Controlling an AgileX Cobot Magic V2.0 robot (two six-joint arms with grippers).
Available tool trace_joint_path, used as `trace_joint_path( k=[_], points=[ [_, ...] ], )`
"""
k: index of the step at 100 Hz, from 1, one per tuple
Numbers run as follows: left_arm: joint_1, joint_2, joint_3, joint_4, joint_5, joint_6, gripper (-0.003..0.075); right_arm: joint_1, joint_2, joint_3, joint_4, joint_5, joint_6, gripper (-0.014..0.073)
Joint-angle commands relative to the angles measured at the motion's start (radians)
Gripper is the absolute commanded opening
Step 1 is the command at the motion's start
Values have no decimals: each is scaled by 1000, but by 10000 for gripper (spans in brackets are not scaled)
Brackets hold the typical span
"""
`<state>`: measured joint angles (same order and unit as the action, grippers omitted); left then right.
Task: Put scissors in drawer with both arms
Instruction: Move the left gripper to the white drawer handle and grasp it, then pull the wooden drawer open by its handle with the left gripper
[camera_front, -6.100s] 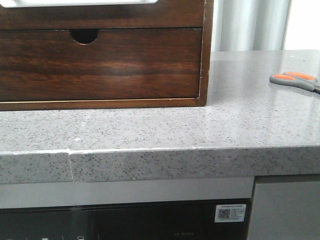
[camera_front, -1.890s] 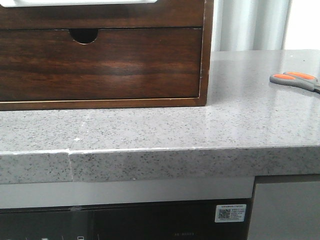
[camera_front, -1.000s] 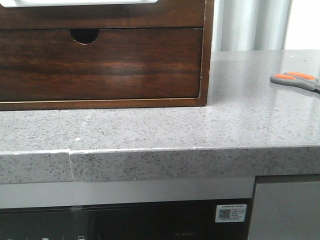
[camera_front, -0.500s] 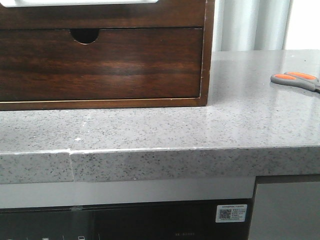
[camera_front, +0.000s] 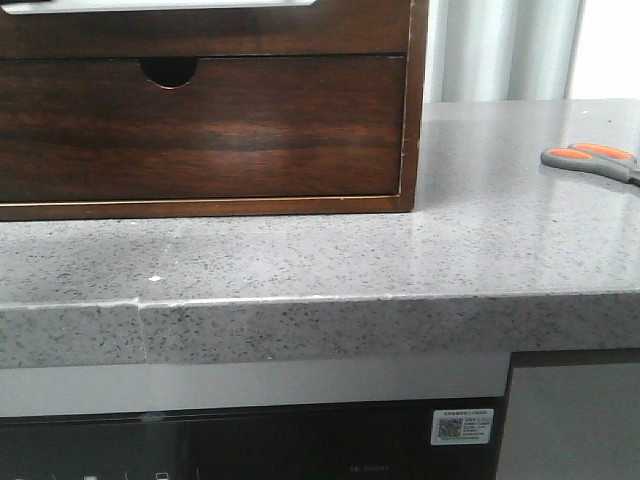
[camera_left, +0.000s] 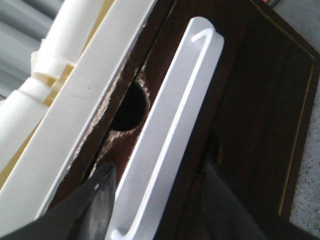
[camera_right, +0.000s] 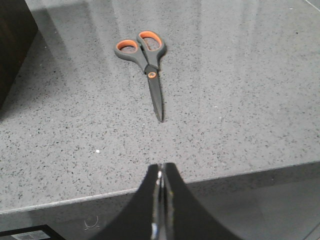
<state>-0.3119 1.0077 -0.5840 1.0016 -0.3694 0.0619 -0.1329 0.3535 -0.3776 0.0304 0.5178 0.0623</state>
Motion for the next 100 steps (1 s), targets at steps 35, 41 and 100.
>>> trace_joint_path(
  k=[35, 41, 100],
  points=[
    [-22, 99, -101, 2, -26, 126, 348, 1, 15, -34, -3, -64, -11, -106],
    [-22, 106, -101, 20, -26, 126, 329, 1, 15, -34, -3, -64, -11, -106],
    [-22, 106, -101, 22, -26, 126, 4, 1, 15, -34, -3, -64, -11, -106]
  ],
)
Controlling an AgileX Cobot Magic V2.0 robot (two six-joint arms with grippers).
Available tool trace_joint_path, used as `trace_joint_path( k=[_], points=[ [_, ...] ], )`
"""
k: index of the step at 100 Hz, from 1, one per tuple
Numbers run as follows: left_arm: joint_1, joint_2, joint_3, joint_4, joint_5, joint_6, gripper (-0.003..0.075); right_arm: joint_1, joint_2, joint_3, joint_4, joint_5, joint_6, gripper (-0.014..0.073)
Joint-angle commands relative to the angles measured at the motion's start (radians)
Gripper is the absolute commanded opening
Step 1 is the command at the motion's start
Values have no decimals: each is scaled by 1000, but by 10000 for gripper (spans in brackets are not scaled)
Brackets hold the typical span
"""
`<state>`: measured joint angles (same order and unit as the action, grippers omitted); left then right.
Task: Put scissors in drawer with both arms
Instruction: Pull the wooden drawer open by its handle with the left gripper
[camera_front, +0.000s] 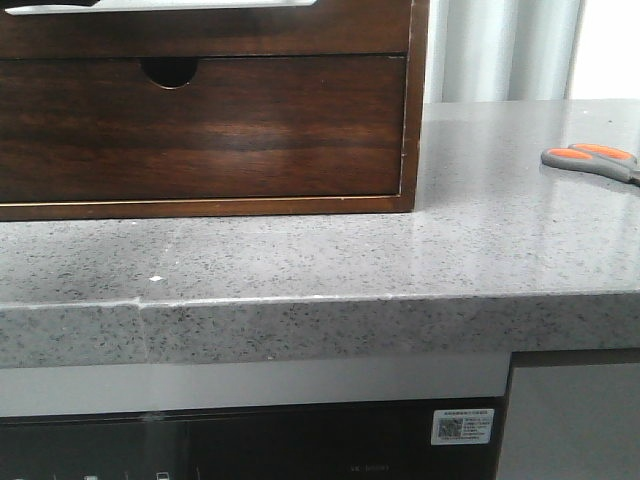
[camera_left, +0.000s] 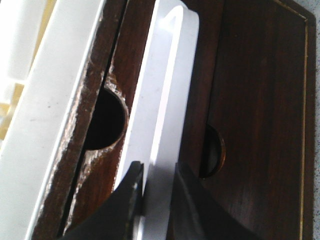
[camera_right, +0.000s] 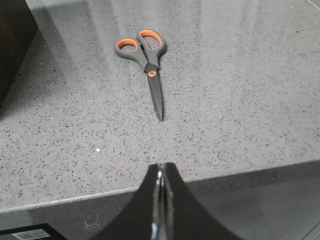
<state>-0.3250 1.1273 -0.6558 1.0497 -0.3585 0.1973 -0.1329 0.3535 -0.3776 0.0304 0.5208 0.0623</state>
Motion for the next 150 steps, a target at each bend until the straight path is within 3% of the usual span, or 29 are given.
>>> trace_joint_path(
  k=[1, 63, 150],
  points=[
    [-9, -14, -29, -26, -37, -9, 4, 1, 15, -34, -3, -67, -11, -106],
    [-9, -82, 3, -6, -53, -19, 4, 1, 15, -34, -3, -67, -11, -106],
    [-9, -440, 254, -6, -94, -99, 4, 1, 15, -34, -3, -61, -11, -106]
  ],
)
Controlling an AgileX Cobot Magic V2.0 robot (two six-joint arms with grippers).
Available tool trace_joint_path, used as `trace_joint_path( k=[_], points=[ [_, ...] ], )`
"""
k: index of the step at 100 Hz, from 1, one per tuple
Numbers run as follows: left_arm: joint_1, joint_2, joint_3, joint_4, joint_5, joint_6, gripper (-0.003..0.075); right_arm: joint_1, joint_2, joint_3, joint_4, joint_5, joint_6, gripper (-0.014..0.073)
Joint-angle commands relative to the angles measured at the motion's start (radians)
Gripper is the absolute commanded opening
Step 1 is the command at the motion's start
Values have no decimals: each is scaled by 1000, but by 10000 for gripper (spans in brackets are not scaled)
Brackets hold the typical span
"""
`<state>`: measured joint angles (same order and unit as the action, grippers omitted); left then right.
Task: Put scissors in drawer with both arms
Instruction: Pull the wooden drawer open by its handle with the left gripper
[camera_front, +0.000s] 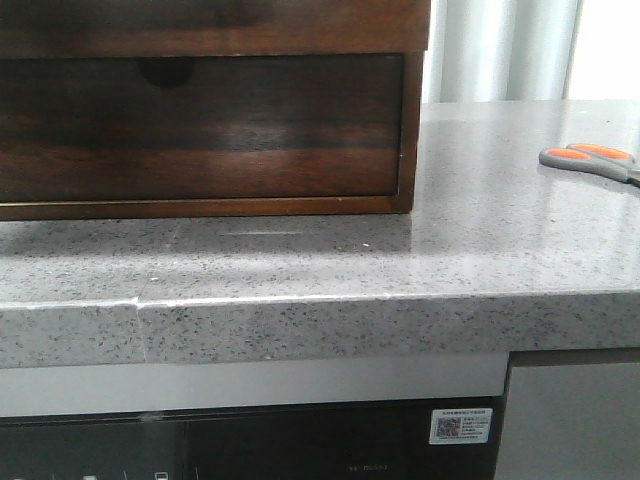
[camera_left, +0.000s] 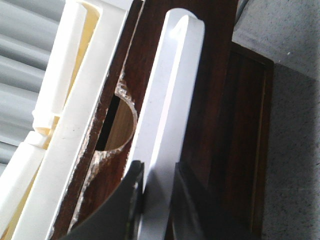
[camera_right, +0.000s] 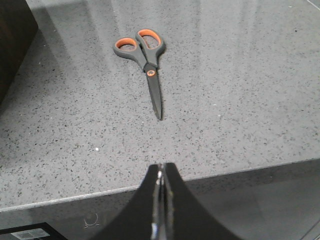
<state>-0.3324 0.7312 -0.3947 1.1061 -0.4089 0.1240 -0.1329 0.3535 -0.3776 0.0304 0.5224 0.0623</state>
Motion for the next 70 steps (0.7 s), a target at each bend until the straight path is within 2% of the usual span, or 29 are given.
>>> trace_joint_path(
  k=[1, 45, 52, 70],
  points=[
    [-1, -47, -5, -62, -46, -26, 4, 1, 15, -34, -3, -63, -11, -106],
    [-1, -95, 36, -62, -41, -26, 15, 1, 15, -34, -3, -60, -11, -106],
    [-1, -95, 36, -62, -35, -26, 61, 1, 15, -34, -3, -60, -11, -106],
    [-1, -95, 36, -66, -35, -33, 257, 1, 15, -34, -3, -60, -11, -106]
  ],
)
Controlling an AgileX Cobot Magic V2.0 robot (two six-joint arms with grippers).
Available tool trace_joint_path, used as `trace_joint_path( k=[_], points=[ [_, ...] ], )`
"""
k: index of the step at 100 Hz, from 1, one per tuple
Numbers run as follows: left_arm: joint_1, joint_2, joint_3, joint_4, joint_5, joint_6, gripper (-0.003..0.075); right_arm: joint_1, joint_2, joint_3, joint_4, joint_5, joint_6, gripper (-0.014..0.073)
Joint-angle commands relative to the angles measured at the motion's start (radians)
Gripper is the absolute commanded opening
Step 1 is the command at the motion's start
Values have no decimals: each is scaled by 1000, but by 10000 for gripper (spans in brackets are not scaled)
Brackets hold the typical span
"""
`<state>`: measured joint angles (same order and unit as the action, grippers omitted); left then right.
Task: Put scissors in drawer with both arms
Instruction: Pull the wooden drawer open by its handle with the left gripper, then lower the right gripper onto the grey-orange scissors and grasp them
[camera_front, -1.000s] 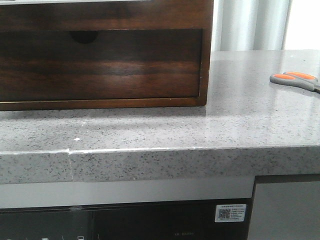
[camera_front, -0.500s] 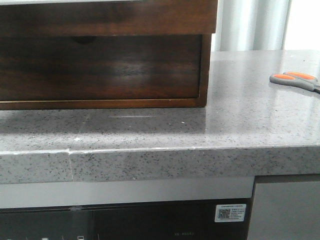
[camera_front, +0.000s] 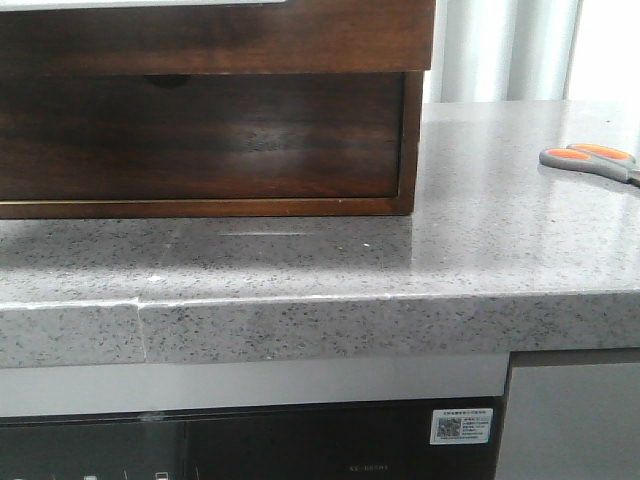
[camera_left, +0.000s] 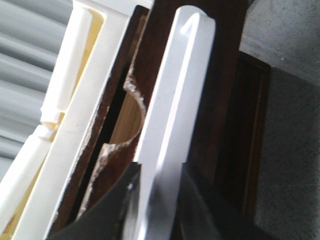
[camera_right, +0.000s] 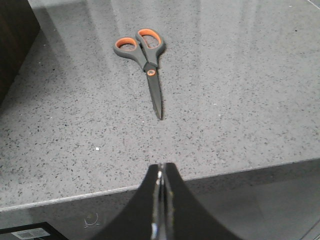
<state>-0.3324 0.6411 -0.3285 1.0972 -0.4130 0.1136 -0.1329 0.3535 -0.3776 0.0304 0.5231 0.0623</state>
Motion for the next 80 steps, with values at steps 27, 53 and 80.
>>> trace_joint_path(
  k=[27, 53, 80],
  points=[
    [-1, -7, -30, -57, -104, -76, 318, 1, 15, -34, -3, -59, -11, -106],
    [-1, -9, -30, -58, -227, -174, 318, 1, 15, -34, -3, -55, -11, -106],
    [-1, -25, -30, -313, -250, -203, 318, 1, 72, -61, -3, -48, -11, -106]
  ],
)
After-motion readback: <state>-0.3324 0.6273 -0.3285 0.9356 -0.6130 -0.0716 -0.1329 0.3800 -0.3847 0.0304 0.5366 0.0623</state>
